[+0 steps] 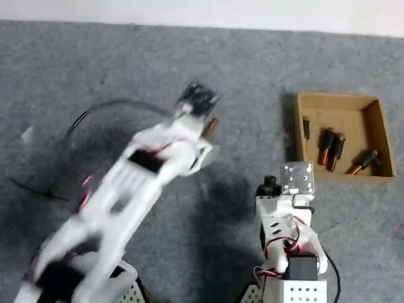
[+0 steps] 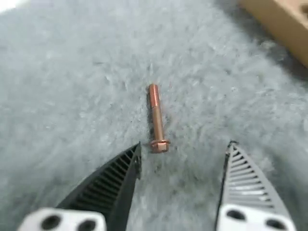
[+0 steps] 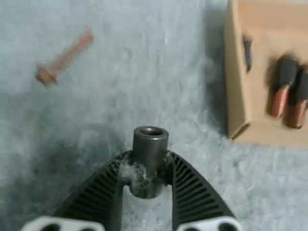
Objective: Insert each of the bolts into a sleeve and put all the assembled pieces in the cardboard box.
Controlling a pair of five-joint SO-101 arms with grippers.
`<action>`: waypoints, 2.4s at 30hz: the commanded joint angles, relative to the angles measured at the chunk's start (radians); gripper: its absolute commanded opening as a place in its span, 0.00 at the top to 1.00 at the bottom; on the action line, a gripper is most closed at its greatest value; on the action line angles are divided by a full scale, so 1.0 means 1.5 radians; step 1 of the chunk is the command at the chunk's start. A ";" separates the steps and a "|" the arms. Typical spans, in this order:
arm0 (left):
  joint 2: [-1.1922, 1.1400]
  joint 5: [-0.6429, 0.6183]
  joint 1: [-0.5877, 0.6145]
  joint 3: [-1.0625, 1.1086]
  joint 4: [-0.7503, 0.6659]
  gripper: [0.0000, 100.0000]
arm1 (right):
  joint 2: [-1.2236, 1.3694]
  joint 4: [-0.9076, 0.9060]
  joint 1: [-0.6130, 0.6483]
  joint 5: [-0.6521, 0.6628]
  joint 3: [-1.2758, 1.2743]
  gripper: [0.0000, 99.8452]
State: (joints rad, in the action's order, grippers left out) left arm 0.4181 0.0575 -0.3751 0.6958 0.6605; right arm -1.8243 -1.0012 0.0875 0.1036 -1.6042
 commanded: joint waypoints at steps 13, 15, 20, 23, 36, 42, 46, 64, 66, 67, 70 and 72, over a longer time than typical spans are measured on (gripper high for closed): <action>-0.650 0.001 0.080 -0.575 0.151 0.74 | -0.008 0.061 0.003 0.006 -0.014 1.00; -0.689 0.001 0.091 -0.604 0.153 0.74 | -0.008 0.061 0.002 0.006 -0.014 1.00; -0.745 0.003 0.082 -0.689 0.231 0.74 | -0.008 0.060 0.002 0.006 -0.014 1.00; -0.772 0.004 0.084 -0.729 0.278 0.74 | -0.008 0.060 0.002 0.006 -0.014 1.00; -0.815 0.122 0.083 -0.799 0.444 1.00 | -0.008 0.060 -0.001 0.006 -0.014 1.00; -0.675 0.215 0.075 -0.795 0.551 1.00 | -0.008 0.061 -0.001 0.006 -0.014 1.00; -0.538 0.389 0.080 -0.794 0.684 1.00 | -0.008 0.061 -0.001 0.006 -0.014 1.00; -0.175 0.823 0.301 -0.270 0.685 1.00 | -0.008 0.061 -0.002 0.006 -0.014 1.00; -0.135 0.831 0.303 -0.211 0.647 1.00 | -0.008 0.061 -0.002 0.006 -0.014 1.00; -0.118 0.830 0.303 -0.183 0.624 1.00 | -0.008 0.061 -0.002 0.006 -0.015 1.00; -0.086 0.827 0.302 -0.103 0.536 1.00 | -0.008 0.061 -0.002 0.006 -0.015 1.00; -0.085 0.827 0.302 -0.065 0.476 1.00 | -0.008 0.059 -0.002 0.006 -0.015 1.00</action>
State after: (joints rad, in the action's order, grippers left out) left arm 0.2309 1.2850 0.0637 0.5025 1.5397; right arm -1.8243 -0.9444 0.0875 0.1036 -1.6333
